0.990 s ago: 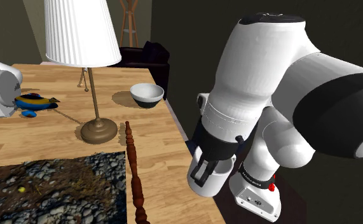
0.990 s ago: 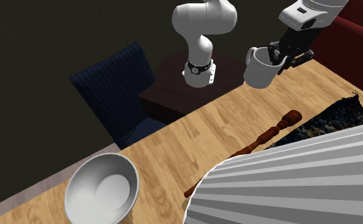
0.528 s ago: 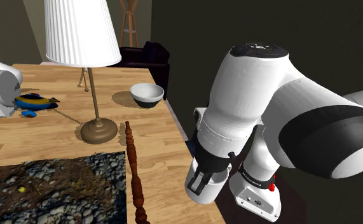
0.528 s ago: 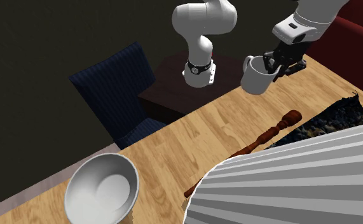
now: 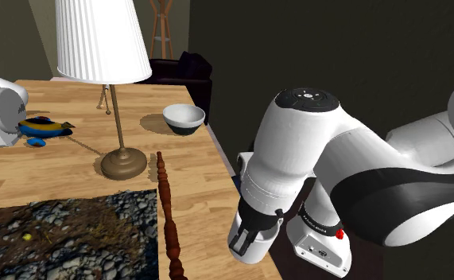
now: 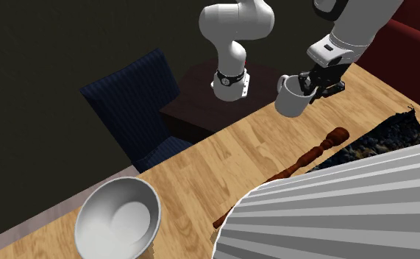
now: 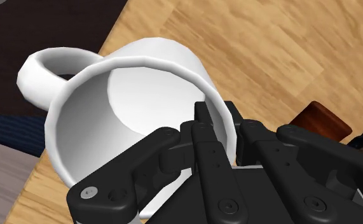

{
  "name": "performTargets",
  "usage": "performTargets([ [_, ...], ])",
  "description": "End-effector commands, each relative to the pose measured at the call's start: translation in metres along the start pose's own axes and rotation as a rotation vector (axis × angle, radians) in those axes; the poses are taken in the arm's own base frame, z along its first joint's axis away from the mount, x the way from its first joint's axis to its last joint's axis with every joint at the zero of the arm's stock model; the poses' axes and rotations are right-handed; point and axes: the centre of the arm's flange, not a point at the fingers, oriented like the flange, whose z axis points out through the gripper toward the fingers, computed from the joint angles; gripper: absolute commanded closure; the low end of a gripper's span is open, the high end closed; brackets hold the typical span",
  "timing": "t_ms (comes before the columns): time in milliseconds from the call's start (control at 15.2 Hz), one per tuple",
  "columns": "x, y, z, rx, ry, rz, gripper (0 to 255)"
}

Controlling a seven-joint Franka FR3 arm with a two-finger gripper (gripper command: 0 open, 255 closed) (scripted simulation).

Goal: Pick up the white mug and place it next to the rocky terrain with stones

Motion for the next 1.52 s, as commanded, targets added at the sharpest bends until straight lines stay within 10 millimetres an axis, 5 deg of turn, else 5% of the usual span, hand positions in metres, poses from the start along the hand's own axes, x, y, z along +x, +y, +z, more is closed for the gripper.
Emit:
performTargets([
  [0,-0.002,0.000,0.011,0.001,0.001,0.000,255],
  [132,-0.002,0.000,0.026,0.001,0.001,0.000,255],
  [660,-0.002,0.000,0.026,0.001,0.001,0.000,255],
  [726,-0.002,0.000,0.026,0.001,0.001,0.000,0],
  [1056,-0.002,0.000,0.026,0.001,0.001,0.000,0],
  [1320,-0.002,0.000,-0.024,0.001,0.001,0.000,0],
  [1452,-0.002,0.000,-0.024,0.001,0.001,0.000,0],
])
